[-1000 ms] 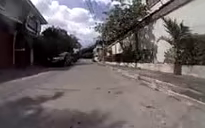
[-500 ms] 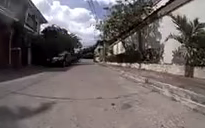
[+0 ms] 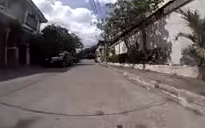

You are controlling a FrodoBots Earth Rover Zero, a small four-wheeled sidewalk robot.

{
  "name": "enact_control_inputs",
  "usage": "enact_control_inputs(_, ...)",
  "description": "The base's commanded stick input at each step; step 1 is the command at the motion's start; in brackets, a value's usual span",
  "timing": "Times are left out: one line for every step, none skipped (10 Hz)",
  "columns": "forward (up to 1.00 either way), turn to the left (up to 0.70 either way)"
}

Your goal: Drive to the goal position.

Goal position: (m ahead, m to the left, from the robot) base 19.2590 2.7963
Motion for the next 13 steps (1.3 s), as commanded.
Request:
enact_control_inputs(1.0,0.0)
enact_control_inputs(1.0,0.0)
enact_control_inputs(1.0,0.0)
enact_control_inputs(1.0,0.0)
enact_control_inputs(1.0,0.0)
enact_control_inputs(1.0,0.0)
enact_control_inputs(1.0,0.17)
enact_control_inputs(1.0,0.3)
enact_control_inputs(1.0,0.14)
enact_control_inputs(1.0,0.01)
enact_control_inputs(1.0,0.0)
enact_control_inputs(1.0,0.0)
enact_control_inputs(1.0,0.0)
